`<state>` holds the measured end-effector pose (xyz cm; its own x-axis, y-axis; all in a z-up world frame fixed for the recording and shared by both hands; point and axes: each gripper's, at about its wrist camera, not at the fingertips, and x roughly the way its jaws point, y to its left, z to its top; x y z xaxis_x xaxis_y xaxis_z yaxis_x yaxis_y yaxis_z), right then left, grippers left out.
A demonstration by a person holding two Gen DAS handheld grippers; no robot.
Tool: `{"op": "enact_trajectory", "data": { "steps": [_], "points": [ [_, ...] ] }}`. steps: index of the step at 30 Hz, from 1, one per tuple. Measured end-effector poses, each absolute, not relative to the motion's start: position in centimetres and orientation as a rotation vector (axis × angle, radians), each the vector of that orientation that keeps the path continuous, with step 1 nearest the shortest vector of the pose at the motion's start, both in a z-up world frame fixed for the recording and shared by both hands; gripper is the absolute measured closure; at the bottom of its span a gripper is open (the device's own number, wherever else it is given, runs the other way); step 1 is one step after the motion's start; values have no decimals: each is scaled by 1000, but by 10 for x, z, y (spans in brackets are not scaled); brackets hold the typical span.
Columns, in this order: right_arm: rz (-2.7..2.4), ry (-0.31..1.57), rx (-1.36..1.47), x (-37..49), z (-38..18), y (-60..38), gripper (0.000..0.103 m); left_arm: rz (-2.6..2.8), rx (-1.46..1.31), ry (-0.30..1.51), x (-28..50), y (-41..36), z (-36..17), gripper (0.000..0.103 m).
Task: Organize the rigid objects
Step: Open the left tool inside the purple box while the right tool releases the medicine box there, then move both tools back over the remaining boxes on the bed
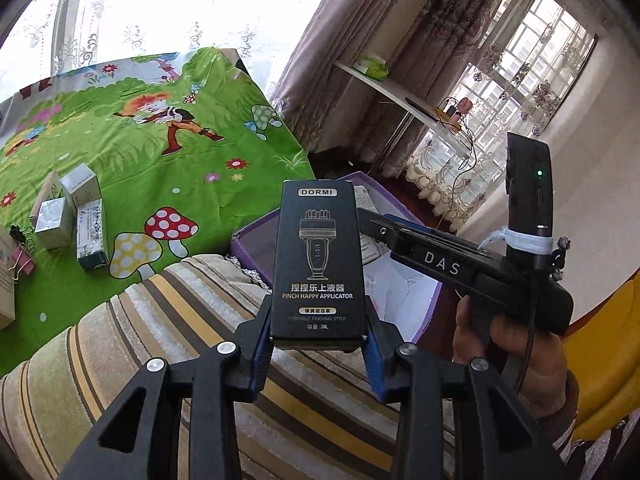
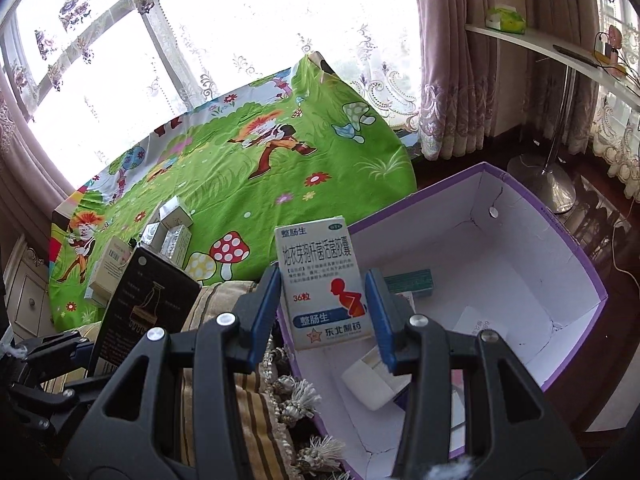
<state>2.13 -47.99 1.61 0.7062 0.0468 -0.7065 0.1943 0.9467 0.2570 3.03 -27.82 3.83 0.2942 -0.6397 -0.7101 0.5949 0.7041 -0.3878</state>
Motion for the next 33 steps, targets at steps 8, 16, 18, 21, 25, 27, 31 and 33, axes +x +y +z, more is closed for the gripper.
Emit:
{"op": "enact_trajectory", "data": {
  "steps": [8, 16, 18, 21, 25, 27, 31, 33],
  "points": [
    [-179, 762, 370, 13, 17, -503, 54, -893, -14, 942, 23, -296, 42, 61],
    [-229, 747, 358, 12, 21, -506, 44, -901, -35, 943, 24, -294, 42, 47],
    [-230, 744, 370, 11, 21, -508, 29, -895, -43, 947, 25, -293, 41, 47],
    [-231, 745, 372, 10, 22, -508, 27, -889, -59, 949, 27, -290, 41, 47],
    [-220, 758, 360, 13, 23, -503, 24, -875, -80, 942, 30, -283, 43, 47],
    [-216, 761, 345, 14, 25, -499, 23, -862, -94, 936, 33, -277, 44, 47],
    [-185, 771, 322, 17, 30, -489, 22, -829, -132, 924, 39, -264, 47, 47],
    [-169, 780, 319, 18, 33, -483, 22, -817, -146, 911, 40, -258, 49, 47]
  ]
}}
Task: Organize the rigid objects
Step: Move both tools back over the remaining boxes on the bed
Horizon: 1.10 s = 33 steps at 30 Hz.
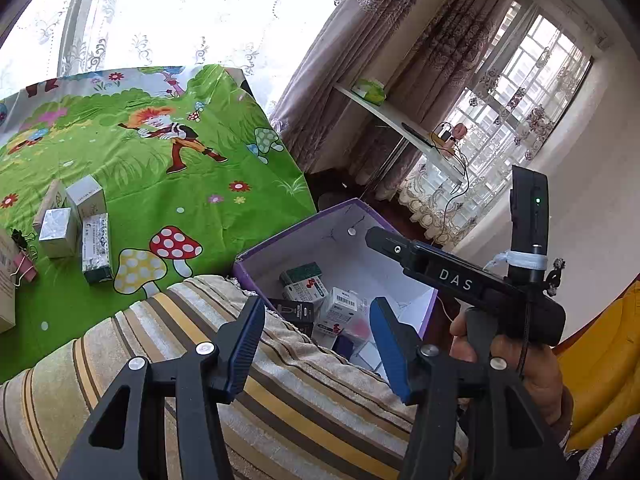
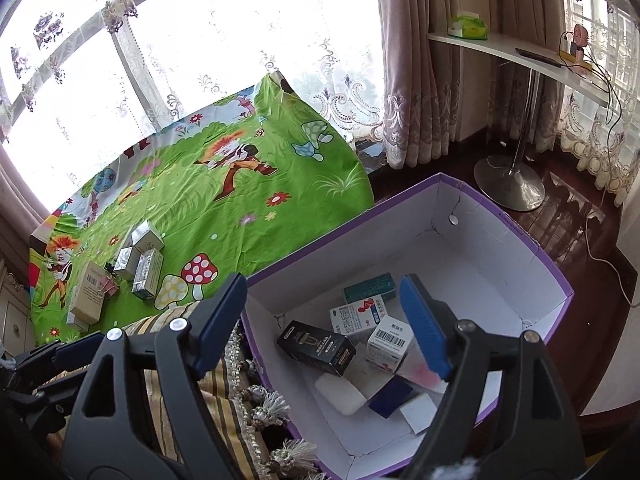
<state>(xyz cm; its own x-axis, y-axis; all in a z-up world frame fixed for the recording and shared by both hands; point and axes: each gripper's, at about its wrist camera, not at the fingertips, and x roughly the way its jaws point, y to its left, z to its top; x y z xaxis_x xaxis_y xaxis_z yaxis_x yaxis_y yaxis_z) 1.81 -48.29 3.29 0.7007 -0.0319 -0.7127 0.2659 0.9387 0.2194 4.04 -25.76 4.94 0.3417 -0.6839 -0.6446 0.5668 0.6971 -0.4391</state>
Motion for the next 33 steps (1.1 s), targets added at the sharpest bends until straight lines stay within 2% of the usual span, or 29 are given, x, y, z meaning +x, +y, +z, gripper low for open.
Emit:
{"op": "enact_trajectory", "data": {
  "steps": [6, 19, 24, 33],
  "points": [
    [-109, 835, 215, 19, 48, -448, 21, -790, -175, 859, 38, -240, 60, 47],
    [-110, 902, 58, 18, 71, -408, 18, -695, -230, 798, 44, -181, 83, 31],
    [-74, 902, -28, 25, 80, -381, 17, -642, -226, 790, 46, -145, 87, 28],
    [117, 865, -23, 65, 82, -316, 13, -413, -267, 725, 63, -66, 93, 26]
  ]
}}
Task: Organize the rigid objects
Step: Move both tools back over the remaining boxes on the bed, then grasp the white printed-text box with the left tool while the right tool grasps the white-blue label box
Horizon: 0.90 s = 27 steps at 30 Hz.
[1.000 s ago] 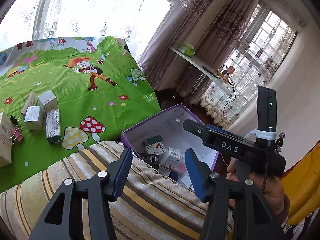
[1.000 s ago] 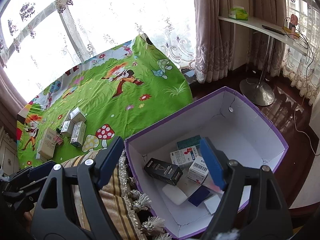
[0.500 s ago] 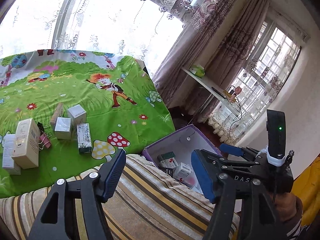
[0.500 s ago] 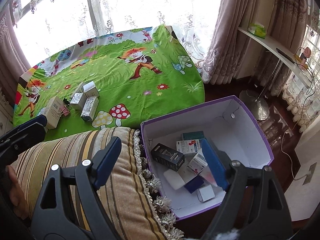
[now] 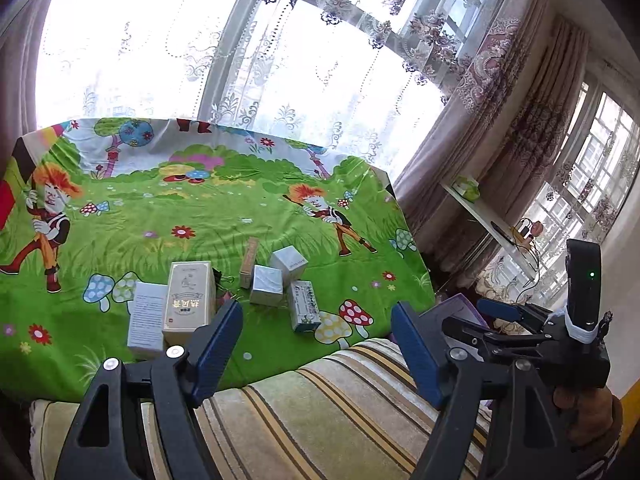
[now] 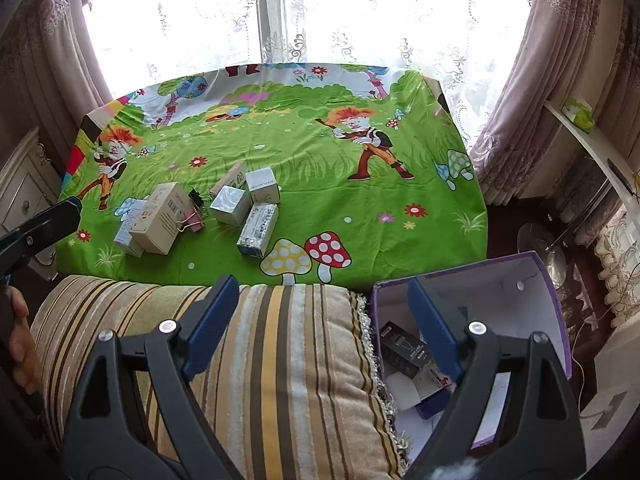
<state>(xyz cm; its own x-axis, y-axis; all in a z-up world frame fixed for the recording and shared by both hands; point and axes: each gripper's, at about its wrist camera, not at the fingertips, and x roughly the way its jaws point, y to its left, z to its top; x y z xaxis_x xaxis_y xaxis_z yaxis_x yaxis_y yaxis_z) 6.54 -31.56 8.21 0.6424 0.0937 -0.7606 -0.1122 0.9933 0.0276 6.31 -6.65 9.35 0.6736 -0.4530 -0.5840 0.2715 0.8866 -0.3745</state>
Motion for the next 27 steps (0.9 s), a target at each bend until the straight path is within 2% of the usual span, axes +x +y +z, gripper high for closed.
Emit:
{"op": "enact_trajectory", "data": {
  "steps": [10, 19, 27],
  "points": [
    [240, 964, -16, 117, 34, -271, 10, -206, -243, 868, 92, -14, 54, 26],
    [198, 1001, -36, 168, 9, -254, 10, -101, -190, 973, 122, 1, 20, 26],
    [178, 1057, -47, 180, -21, -251, 10, -66, -187, 1101, 134, 8, -14, 26]
  ]
}}
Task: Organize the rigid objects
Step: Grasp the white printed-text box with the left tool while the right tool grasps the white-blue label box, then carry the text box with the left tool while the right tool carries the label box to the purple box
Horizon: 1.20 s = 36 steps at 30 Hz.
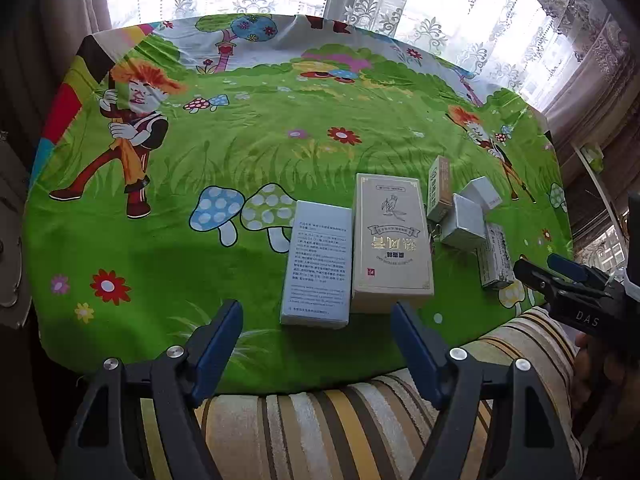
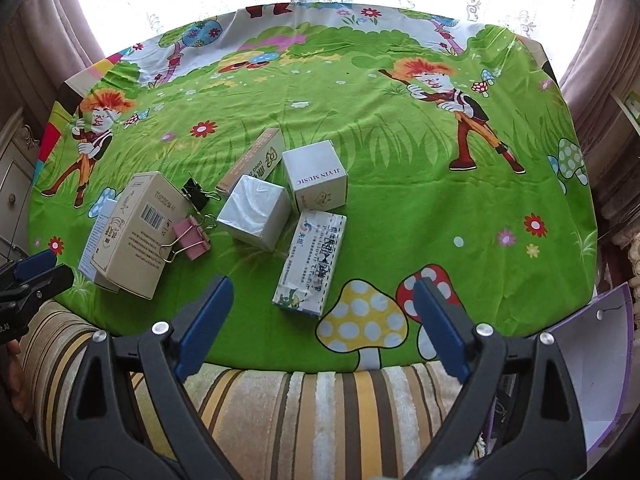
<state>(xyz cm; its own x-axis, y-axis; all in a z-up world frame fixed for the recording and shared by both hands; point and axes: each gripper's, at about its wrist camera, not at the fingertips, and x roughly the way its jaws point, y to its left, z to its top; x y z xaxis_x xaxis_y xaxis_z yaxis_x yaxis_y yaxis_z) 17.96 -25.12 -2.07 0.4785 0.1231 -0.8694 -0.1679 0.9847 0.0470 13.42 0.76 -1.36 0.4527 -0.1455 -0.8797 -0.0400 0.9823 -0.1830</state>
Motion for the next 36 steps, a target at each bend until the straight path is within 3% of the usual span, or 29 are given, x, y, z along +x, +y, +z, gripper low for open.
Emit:
{"op": "enact_trajectory", "data": {
  "steps": [13, 19, 22, 25, 27, 36],
  "points": [
    [138, 1064, -70, 198, -39, -246, 14, -68, -95, 1190, 155, 1, -43, 33],
    [139, 1089, -65, 205, -48, -245, 27, -81, -101, 1172, 163, 0, -46, 39],
    [145, 1094, -68, 207, -50, -244, 35, -83, -124, 1166, 167, 3, -48, 47],
    [158, 1097, -57, 206, -53, -245, 48, -95, -144, 1157, 169, 4, -49, 56],
    [163, 1101, -51, 206, -54, -245, 65, -97, -144, 1152, 167, 3, -49, 58],
    [189, 1055, -49, 195, -46, -246, 66, -44, -227, 1108, 157, 20, -46, 58]
  ]
}}
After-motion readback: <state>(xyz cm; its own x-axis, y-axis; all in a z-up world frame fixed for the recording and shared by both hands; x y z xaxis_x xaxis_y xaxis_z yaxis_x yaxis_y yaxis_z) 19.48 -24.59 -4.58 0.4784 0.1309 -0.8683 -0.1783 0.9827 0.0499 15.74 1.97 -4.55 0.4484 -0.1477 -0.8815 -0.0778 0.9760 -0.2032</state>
